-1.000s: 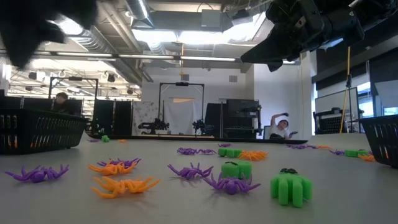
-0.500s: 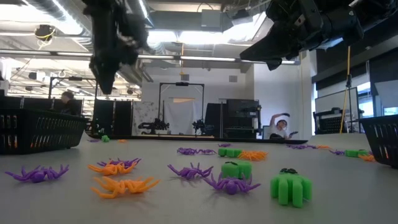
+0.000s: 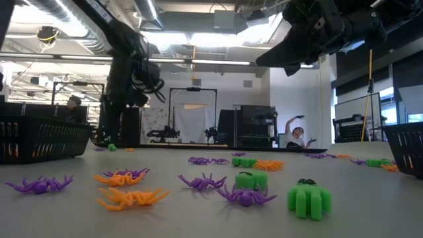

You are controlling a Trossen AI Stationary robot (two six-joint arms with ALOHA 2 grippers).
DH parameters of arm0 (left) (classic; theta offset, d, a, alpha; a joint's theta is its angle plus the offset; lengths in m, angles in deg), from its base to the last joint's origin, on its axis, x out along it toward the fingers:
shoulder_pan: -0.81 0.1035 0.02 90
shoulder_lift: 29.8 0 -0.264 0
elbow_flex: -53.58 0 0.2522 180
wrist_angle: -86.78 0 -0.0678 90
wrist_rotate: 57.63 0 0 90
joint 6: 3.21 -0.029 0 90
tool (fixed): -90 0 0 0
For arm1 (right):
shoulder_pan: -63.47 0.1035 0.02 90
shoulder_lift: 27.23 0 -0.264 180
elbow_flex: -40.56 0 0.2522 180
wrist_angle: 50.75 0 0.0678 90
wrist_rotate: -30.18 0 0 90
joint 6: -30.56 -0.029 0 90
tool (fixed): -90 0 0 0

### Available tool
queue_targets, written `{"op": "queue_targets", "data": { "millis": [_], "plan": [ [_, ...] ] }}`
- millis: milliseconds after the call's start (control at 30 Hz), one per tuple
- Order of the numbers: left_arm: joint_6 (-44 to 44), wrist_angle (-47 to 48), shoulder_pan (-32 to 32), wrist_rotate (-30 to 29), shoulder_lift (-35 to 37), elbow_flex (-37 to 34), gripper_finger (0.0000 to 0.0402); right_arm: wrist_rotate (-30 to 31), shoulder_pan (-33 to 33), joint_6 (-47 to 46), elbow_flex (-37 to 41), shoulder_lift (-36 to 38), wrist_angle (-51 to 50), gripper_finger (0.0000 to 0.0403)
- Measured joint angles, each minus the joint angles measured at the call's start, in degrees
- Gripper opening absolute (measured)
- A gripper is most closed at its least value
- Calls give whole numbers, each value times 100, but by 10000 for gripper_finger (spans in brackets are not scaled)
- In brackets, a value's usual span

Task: Sort Halloween decoration
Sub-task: Put the purple spider toy into the bottom left black basket

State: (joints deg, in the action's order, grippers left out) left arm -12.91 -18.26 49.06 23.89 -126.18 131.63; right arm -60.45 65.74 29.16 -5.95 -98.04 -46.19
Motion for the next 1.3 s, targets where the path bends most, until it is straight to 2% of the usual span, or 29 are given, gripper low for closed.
{"op": "queue_targets", "data": {
  "millis": [233,433,600,867,1067,1300],
  "plan": [
    [-222,-233,311,77,-171,-185,184,-2,0,-73,0,0,-289,5],
    [-165,-640,598,217,-157,-735,184,-2,0,-121,0,0,-362,5],
    [-96,-1230,627,261,-131,-1151,184,-2,0,-121,0,0,-350,5],
    [103,-1377,634,202,-122,-1211,174,27,-2,-125,0,0,-266,5],
    [362,-1445,634,121,-133,-1211,125,44,-2,-140,0,0,-222,5],
    [528,-1458,634,159,-126,-1196,17,43,-2,-154,0,0,-216,5]
  ]
}}
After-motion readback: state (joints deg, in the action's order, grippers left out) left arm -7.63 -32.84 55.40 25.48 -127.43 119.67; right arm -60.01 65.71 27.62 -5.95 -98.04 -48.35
